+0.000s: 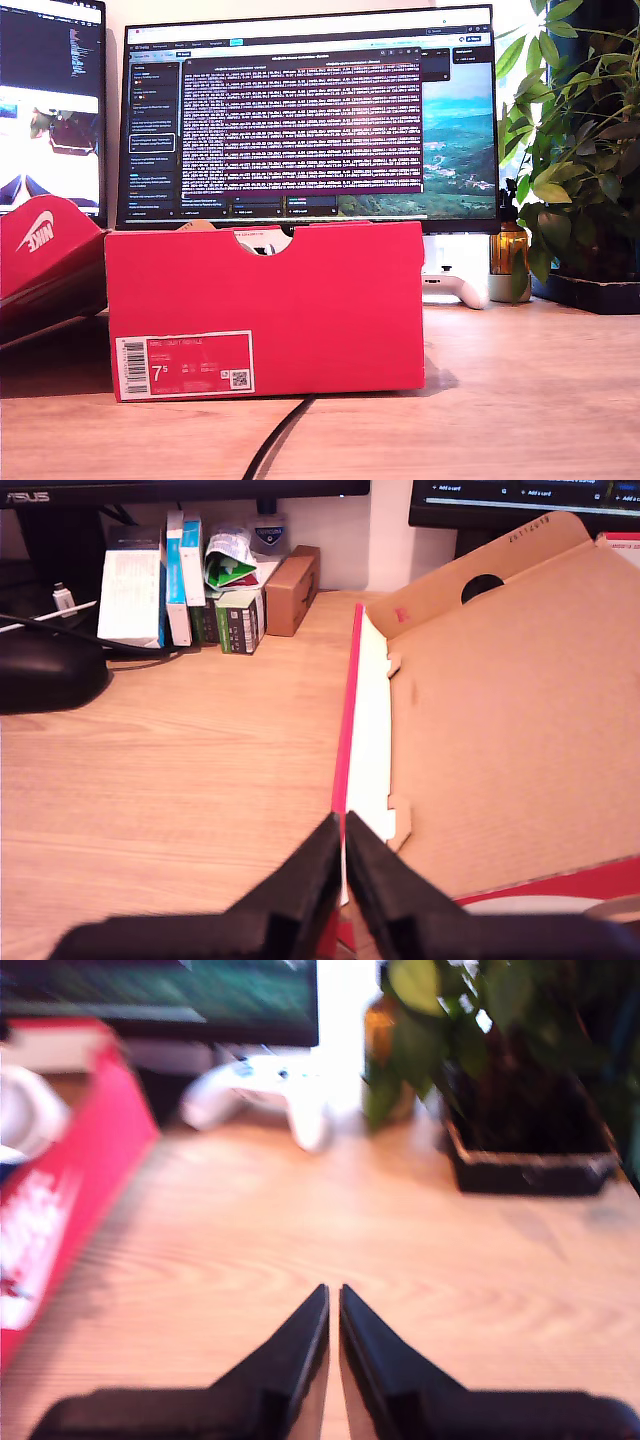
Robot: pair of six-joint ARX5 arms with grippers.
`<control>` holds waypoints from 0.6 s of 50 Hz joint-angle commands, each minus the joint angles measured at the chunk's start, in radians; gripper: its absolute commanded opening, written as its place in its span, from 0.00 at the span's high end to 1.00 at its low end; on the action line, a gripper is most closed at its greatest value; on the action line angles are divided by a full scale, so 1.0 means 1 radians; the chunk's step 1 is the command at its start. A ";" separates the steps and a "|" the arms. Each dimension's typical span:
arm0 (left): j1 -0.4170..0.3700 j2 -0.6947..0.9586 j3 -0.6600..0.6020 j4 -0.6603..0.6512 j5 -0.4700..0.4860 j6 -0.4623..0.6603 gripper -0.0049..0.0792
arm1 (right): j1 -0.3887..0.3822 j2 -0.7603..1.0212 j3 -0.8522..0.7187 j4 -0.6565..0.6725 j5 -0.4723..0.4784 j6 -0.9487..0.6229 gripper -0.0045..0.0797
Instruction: Pack the blue shoes by picking the first shoe and placing it inside the red shoebox, left side, then picking and rotating the second shoe and placing it in the shoebox
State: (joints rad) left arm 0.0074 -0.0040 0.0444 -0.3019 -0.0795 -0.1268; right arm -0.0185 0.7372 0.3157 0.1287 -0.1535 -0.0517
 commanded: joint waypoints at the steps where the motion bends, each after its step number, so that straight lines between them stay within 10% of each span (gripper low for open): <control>1: -0.001 -0.008 -0.029 -0.008 0.000 -0.004 0.97 | -0.003 -0.016 -0.018 -0.016 -0.005 0.019 0.96; 30: -0.001 -0.008 -0.029 -0.008 0.000 -0.004 0.97 | -0.002 -0.193 -0.018 -0.092 -0.014 0.040 0.96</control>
State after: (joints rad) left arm 0.0074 -0.0040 0.0444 -0.3019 -0.0795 -0.1268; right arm -0.0185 0.5507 0.3157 0.0334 -0.1619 -0.0040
